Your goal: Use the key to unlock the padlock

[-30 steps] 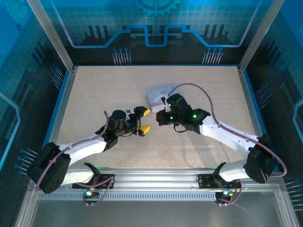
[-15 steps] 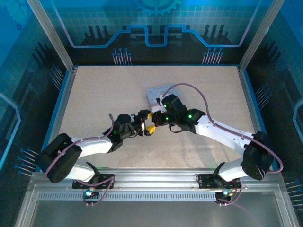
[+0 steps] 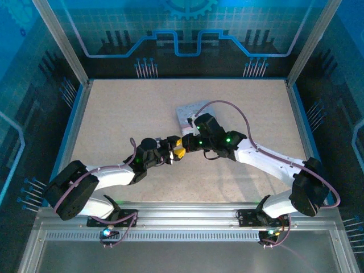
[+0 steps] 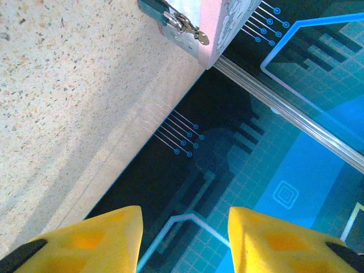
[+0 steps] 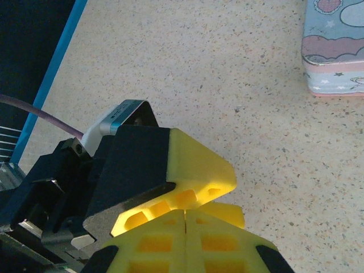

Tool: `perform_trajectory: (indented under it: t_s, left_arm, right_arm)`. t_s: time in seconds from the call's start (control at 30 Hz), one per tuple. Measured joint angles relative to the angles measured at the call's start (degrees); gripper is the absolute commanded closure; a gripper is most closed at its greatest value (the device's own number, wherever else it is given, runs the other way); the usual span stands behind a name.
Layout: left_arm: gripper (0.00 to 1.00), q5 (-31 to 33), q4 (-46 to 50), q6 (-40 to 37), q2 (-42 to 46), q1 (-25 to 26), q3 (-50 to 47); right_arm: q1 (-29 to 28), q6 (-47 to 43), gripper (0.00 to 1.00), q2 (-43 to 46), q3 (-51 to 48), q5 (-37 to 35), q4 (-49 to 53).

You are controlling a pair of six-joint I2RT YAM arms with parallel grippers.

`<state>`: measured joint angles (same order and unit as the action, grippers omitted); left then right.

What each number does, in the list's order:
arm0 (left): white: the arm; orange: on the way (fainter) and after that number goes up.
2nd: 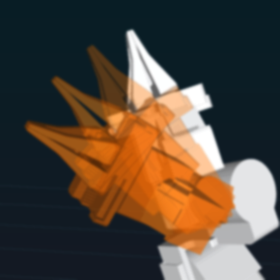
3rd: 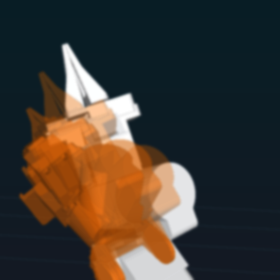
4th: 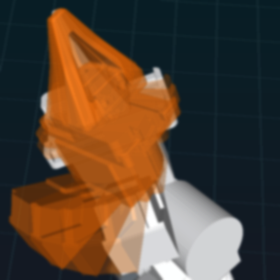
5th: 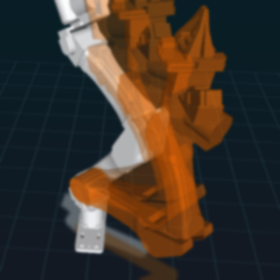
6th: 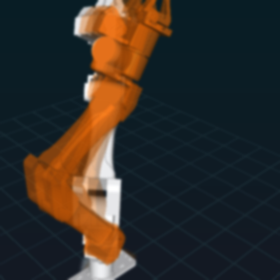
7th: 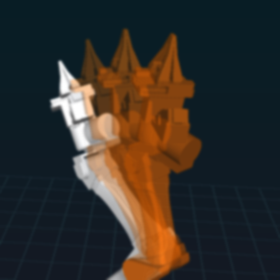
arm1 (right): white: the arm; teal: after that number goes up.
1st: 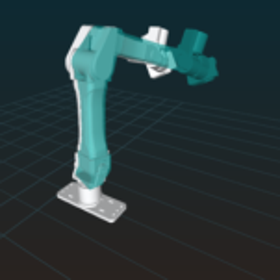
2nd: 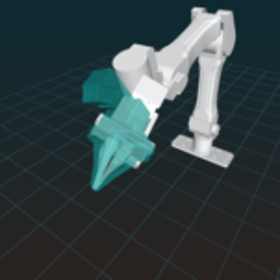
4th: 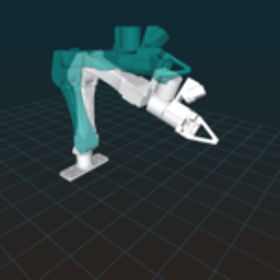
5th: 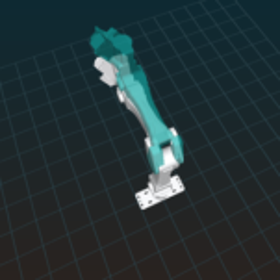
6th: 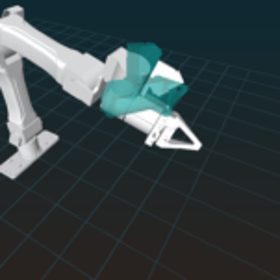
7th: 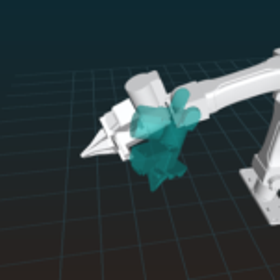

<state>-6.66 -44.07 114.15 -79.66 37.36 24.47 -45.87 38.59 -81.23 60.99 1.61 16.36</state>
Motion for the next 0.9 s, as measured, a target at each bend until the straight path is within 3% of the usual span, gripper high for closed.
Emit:
perform_trajectory:
  t_s: [0.53,0.9]
  left_arm:
    - [0.74,0.61,0.52,-0.24,1.20,0.00,-0.11]
    - [0.96,2.69,3.93,-0.68,3.02,-0.07,-0.22]
  right_arm:
    - [-0.33,0.24,1.00,0.00,-0.26,0.35,-0.22]
    - [-0.39,0.42,1.00,0.20,-0.66,0.35,0.02]
